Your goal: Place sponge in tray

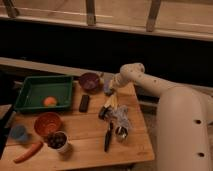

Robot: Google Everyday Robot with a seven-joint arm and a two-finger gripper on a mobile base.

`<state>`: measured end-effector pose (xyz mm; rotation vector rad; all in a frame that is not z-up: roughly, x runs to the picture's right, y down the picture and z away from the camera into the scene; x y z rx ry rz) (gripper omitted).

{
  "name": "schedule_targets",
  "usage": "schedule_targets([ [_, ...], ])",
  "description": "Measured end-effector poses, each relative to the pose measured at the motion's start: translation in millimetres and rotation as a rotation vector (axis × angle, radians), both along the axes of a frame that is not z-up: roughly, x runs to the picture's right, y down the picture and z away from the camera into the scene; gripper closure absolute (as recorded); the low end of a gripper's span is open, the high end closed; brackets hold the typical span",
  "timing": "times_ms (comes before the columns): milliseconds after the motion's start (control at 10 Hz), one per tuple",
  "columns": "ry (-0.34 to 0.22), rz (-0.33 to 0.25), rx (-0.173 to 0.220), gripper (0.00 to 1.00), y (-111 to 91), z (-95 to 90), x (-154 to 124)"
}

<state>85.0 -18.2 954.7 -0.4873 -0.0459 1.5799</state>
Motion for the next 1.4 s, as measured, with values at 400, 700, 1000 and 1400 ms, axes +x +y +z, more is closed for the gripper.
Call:
schedule_targets([
  [400,0.011,0.012,0.05,1.0,-25.6,-48.4,15.3],
  [700,-0.088,-0.015,0.038,1.0,-50.7,-68.1,-12.4],
  [1000,-0.231,-0.106,0.008,1.0,-70.1,-74.7,-81.7],
  [1400,-0.472,-0.234,-0.023,1.0,-83.0,-85.8,-193.2],
])
